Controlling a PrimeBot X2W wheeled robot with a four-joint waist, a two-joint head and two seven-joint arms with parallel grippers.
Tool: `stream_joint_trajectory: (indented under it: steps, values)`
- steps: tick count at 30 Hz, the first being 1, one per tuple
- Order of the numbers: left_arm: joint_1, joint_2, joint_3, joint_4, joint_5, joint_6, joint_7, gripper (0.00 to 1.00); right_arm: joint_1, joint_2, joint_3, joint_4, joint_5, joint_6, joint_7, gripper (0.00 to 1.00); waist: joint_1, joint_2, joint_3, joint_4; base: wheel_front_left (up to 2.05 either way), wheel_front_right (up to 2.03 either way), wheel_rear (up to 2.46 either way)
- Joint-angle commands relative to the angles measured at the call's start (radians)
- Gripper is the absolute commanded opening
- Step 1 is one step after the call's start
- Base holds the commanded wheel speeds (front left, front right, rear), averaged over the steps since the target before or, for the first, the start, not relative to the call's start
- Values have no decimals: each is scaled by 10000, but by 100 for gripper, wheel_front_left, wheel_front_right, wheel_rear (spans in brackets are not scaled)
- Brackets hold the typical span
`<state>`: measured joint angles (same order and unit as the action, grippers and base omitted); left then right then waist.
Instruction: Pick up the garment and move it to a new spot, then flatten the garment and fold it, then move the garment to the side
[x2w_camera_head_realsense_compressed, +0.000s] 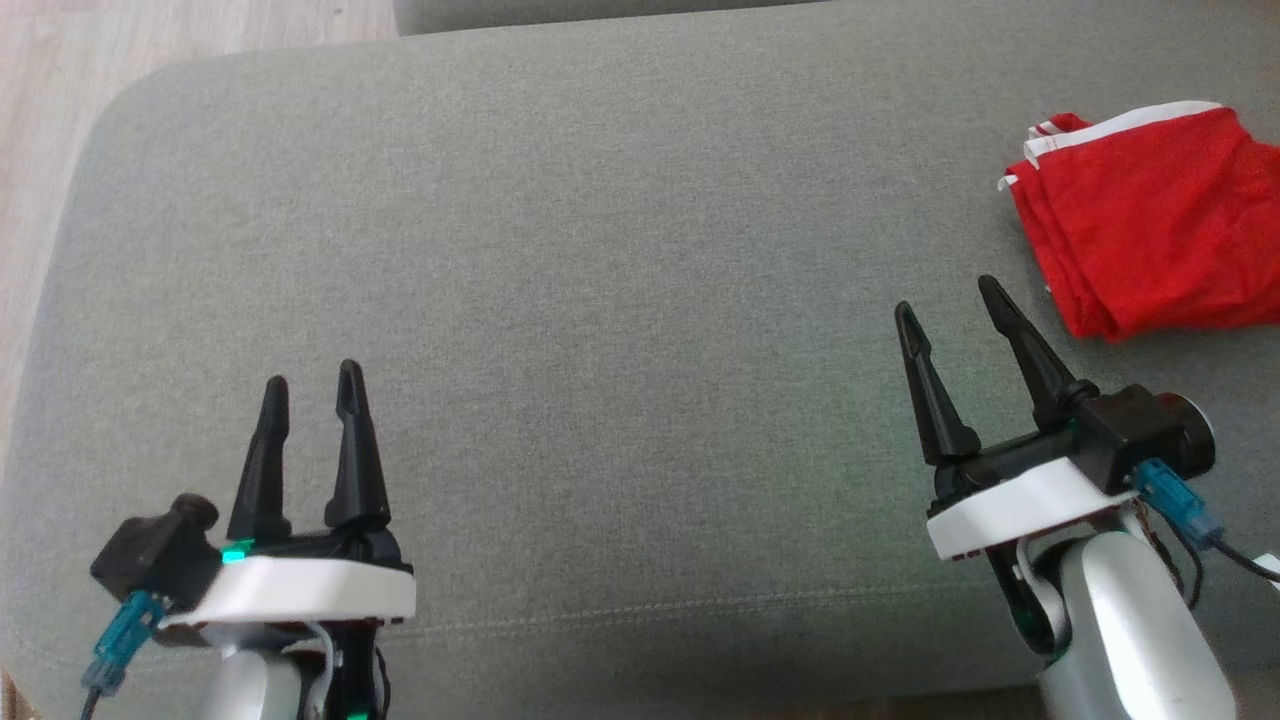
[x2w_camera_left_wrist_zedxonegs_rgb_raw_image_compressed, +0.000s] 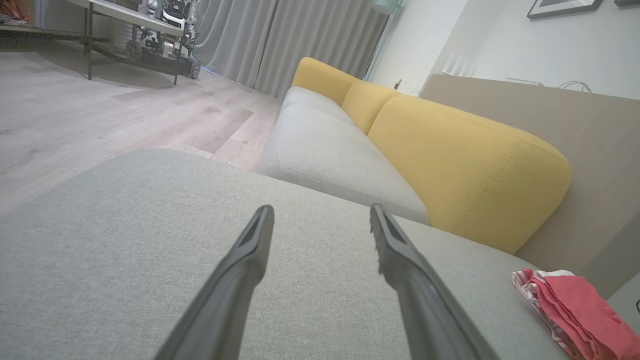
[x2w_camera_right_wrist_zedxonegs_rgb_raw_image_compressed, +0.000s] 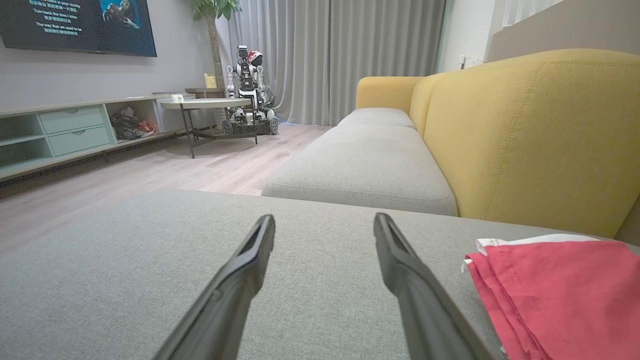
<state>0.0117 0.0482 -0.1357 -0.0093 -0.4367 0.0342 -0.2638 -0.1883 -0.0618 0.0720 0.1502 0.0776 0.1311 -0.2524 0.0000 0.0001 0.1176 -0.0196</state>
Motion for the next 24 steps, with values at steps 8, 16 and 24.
stream_joint_trajectory:
  steps: [8, 16, 24]
  values:
    - [-283, 20, 427, -200, -229, -181, 20, 100, -199, 116, 208, -403, -7, -4, -93, 100, 0, -1, 116, 39, 0, 0, 0]
    - [157, 27, 128, 723, -698, -212, 97, 0, 287, -31, 5, 536, 638, 0, 109, 0, 0, -1, 70, 46, 0, 0, 0]
    - [59, 86, 209, 862, -1502, -309, 284, 0, 302, -90, -35, 584, 1696, 0, 282, 0, 0, -1, -12, 56, 0, 0, 0]
